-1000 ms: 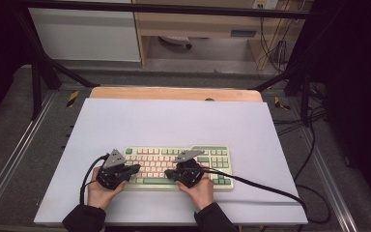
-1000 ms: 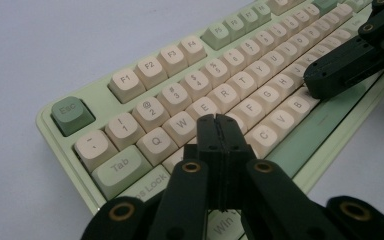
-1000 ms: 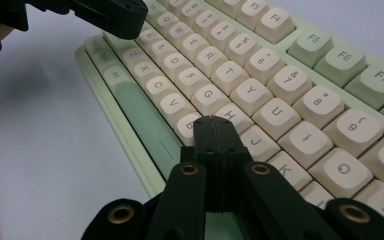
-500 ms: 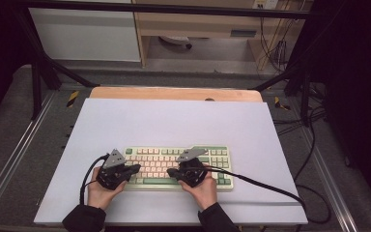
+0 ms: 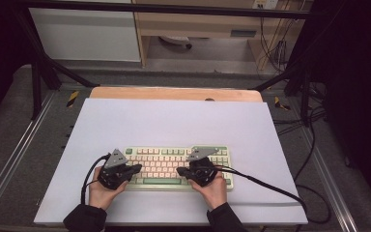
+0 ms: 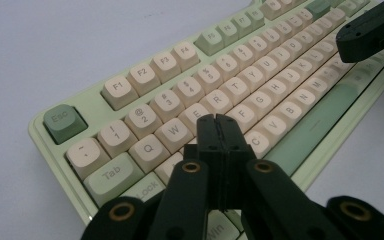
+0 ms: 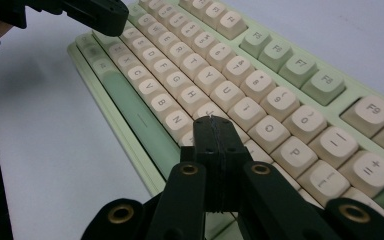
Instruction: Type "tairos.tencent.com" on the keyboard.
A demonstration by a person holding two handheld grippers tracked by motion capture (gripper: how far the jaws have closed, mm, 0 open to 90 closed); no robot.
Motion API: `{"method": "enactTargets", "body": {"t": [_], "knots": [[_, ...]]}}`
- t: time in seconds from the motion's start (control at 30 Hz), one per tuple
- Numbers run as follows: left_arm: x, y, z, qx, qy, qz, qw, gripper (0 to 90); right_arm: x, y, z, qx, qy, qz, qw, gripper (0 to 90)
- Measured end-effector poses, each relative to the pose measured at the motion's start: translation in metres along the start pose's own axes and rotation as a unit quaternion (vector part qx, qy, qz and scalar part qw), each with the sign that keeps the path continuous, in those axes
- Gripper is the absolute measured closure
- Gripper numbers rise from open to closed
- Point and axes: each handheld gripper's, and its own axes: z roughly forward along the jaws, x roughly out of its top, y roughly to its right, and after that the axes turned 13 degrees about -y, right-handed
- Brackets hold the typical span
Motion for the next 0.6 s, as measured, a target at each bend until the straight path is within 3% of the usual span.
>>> {"method": "enactTargets", "body": {"t": [0.6], "knots": [[0.013, 0.007, 0.005, -0.003, 0.0, 0.004, 1.0, 89.9, -0.018, 0.015, -0.018, -0.013, 0.002, 0.016, 0.9998, 90.0]]}}
